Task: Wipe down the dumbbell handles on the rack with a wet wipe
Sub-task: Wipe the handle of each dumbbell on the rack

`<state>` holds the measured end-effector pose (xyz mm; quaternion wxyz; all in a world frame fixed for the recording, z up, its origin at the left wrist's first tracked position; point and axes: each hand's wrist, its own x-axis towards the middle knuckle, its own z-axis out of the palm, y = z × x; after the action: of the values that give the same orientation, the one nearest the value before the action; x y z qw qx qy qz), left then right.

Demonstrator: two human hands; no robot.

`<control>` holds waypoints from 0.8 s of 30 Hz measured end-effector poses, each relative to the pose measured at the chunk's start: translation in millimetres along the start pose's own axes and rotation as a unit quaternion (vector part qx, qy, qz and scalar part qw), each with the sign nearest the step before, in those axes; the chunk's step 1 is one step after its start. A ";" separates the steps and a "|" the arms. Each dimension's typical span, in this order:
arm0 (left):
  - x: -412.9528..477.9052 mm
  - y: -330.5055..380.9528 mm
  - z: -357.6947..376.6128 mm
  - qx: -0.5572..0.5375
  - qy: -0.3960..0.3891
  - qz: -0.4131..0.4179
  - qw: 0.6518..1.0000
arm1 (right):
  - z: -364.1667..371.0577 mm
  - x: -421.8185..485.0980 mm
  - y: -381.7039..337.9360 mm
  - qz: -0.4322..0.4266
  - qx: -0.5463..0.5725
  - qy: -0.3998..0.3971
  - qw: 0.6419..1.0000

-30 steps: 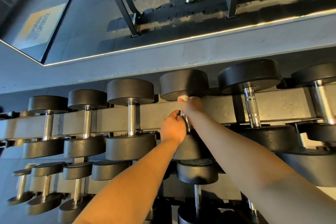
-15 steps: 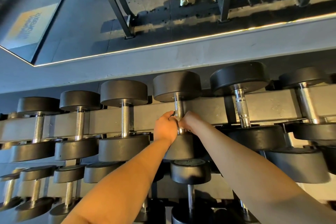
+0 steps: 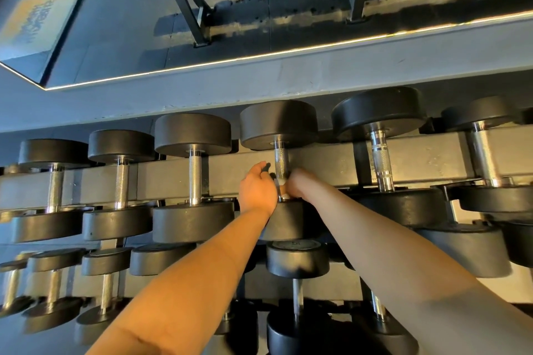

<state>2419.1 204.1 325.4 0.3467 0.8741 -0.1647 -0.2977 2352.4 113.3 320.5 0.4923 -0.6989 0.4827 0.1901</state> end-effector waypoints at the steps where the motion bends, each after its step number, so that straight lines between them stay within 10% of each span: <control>1: 1.1 -0.5 0.9 0.003 0.000 0.003 1.000 | -1.3 -1.7 -0.2 0.001 -0.023 -0.006 1.000; 24: 12.3 -18.9 -2.0 -0.067 -0.007 0.085 0.994 | 20.8 -16.9 -16.1 0.104 -0.091 0.179 0.974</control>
<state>2431.4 212.4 308.2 0.4273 0.8297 -0.2204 -0.2837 2362.9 140.5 331.9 0.3094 -0.7098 0.6136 0.1549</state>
